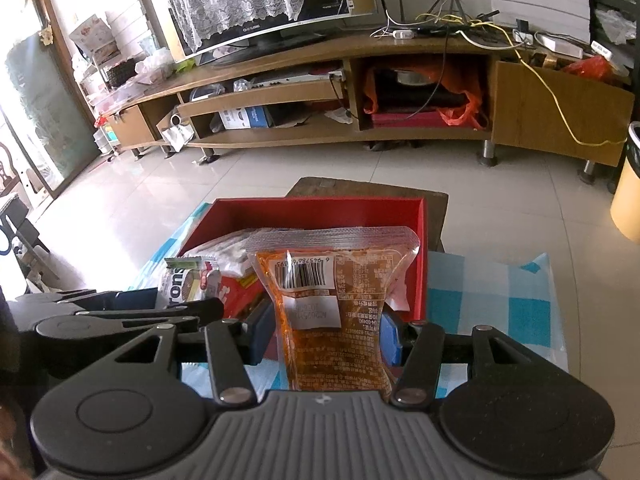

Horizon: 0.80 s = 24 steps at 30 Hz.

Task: Organize snacks
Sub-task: 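Lift and carry the Kaprons wafer and brown bread bag over the red box, then lower the wafer and bread bag into the red box and open both tools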

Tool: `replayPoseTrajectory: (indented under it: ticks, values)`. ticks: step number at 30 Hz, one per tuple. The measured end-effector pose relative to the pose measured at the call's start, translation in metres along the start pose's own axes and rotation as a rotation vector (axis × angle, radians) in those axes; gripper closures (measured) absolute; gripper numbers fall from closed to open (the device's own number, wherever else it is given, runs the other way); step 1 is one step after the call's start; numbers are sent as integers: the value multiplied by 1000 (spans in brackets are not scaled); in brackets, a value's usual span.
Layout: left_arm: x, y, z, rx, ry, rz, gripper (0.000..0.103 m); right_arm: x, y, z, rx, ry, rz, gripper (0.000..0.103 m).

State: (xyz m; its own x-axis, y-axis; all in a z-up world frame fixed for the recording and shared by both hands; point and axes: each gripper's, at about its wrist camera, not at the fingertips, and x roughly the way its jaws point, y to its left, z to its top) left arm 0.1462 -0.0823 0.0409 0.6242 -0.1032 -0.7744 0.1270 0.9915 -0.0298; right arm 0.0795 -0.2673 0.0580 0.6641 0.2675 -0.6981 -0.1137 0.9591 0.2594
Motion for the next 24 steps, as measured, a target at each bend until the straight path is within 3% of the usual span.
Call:
replayPoseTrajectory:
  ticks: [24]
  values:
    - [34,-1,29,2,3,39,38,46,-12,32,21,28,-19,51]
